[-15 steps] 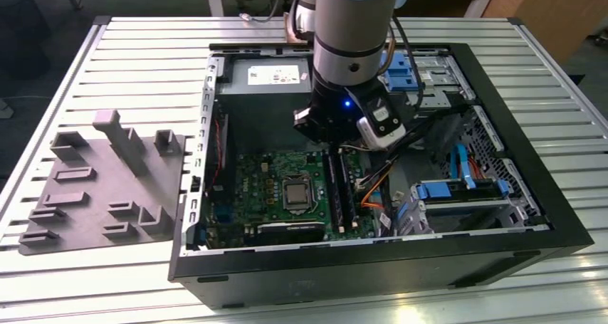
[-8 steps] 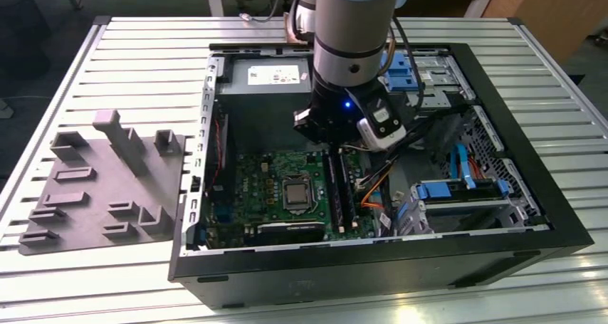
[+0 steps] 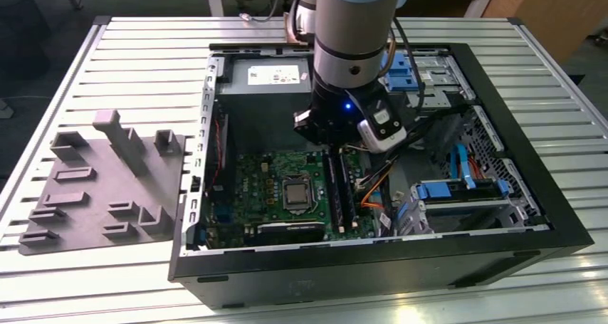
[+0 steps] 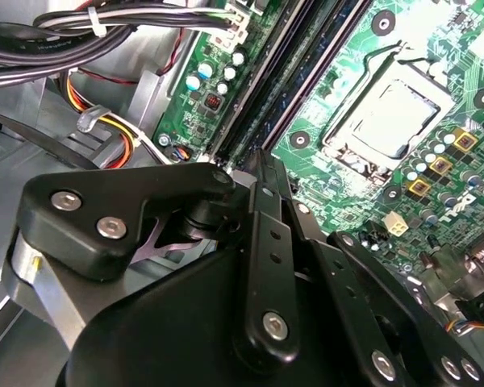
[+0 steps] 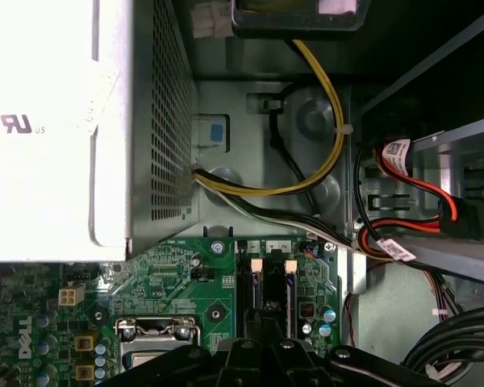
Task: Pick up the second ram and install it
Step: 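Press down the second ram until it locks into place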
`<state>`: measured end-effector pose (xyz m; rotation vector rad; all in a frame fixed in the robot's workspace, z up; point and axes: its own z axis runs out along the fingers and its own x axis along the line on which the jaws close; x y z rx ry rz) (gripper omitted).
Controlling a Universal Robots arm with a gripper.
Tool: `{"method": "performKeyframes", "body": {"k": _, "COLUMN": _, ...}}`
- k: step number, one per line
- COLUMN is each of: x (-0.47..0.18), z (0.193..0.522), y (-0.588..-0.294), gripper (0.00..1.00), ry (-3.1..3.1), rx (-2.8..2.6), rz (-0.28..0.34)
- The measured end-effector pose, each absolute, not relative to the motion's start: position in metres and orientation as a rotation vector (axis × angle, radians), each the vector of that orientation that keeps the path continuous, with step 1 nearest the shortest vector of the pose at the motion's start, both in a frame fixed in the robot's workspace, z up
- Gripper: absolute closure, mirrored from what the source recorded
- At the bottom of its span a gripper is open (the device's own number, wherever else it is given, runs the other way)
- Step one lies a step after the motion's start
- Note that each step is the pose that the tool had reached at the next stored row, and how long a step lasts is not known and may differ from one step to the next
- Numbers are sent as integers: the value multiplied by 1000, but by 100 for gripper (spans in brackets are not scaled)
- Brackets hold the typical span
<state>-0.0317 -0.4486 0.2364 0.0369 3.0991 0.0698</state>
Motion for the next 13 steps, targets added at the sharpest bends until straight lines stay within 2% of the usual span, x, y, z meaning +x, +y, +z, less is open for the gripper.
{"method": "performKeyframes", "body": {"k": 13, "x": -32, "z": 236, "y": -453, "gripper": 89, "ry": 3099, "rx": 37, "rz": 70}}
